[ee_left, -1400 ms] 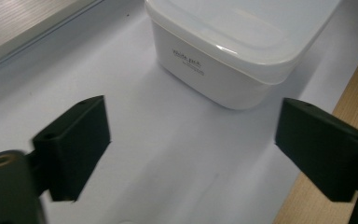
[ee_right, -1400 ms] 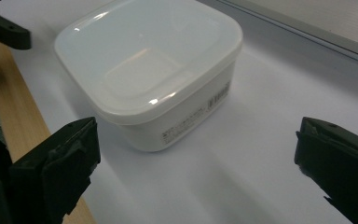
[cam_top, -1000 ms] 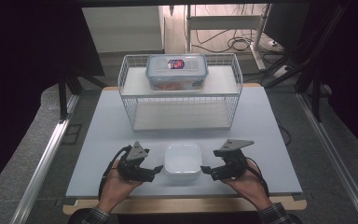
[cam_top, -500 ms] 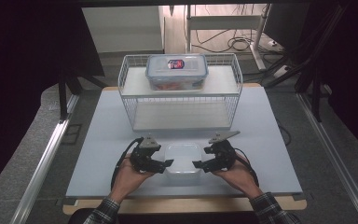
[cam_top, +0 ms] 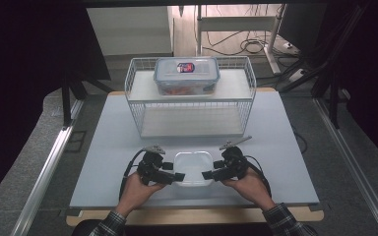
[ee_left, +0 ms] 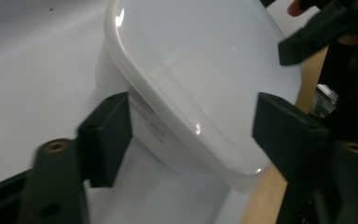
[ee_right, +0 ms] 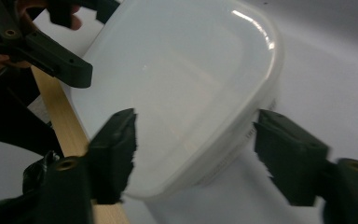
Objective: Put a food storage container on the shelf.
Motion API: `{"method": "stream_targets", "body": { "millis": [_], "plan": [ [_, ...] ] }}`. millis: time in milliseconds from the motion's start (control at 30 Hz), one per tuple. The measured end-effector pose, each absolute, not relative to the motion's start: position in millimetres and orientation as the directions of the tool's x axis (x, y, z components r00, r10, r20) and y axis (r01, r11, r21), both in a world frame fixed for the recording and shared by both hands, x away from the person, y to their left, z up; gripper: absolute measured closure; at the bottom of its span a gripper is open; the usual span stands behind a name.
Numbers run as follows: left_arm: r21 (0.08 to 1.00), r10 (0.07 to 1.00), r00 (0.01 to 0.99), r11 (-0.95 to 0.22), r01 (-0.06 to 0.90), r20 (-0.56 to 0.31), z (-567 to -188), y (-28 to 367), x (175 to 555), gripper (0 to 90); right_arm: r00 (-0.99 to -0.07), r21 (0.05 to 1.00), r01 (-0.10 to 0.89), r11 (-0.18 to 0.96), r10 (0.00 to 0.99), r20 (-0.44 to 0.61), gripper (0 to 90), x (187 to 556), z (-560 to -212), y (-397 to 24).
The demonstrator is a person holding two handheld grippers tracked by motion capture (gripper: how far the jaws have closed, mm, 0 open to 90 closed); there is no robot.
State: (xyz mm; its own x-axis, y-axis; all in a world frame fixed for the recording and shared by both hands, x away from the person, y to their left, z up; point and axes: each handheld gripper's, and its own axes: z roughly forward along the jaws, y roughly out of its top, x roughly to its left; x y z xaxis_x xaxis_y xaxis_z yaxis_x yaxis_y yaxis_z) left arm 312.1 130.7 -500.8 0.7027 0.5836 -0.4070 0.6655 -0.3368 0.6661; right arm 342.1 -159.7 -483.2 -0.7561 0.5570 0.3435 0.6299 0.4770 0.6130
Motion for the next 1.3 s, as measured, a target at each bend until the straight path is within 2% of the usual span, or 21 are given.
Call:
{"method": "stream_targets", "body": {
  "millis": [100, 200, 400, 567, 800, 1300],
  "plan": [
    [0.679, 0.593, 0.696, -0.314, 0.663, -0.406, -496, 138, 307, 50.7, -0.723, 0.612, 0.658, 0.438, 0.594, 0.353, 53.3, 339, -476, -166],
    [0.679, 0.608, 0.666, -0.266, 0.684, -0.433, -496, 139, 304, 57.7, -0.696, 0.606, 0.685, 0.404, 0.608, 0.382, 59.7, 336, -474, -170],
    [0.715, 0.641, 0.640, -0.197, 0.671, -0.424, -491, 143, 301, 74.4, -0.662, 0.641, 0.696, 0.323, 0.635, 0.398, 76.2, 332, -468, -177],
    [0.713, 0.647, 0.611, -0.146, 0.686, -0.455, -495, 145, 299, 78.0, -0.648, 0.662, 0.698, 0.272, 0.634, 0.422, 78.3, 331, -473, -180],
    [0.739, 0.661, 0.613, -0.130, 0.661, -0.432, -490, 146, 297, 79.2, -0.666, 0.697, 0.668, 0.260, 0.627, 0.405, 78.6, 329, -471, -179],
    [0.806, 0.667, 0.653, -0.130, 0.578, -0.360, -452, 152, 296, 79.1, -0.733, 0.785, 0.576, 0.229, 0.570, 0.372, 79.5, 331, -437, -181]
  ]
}}
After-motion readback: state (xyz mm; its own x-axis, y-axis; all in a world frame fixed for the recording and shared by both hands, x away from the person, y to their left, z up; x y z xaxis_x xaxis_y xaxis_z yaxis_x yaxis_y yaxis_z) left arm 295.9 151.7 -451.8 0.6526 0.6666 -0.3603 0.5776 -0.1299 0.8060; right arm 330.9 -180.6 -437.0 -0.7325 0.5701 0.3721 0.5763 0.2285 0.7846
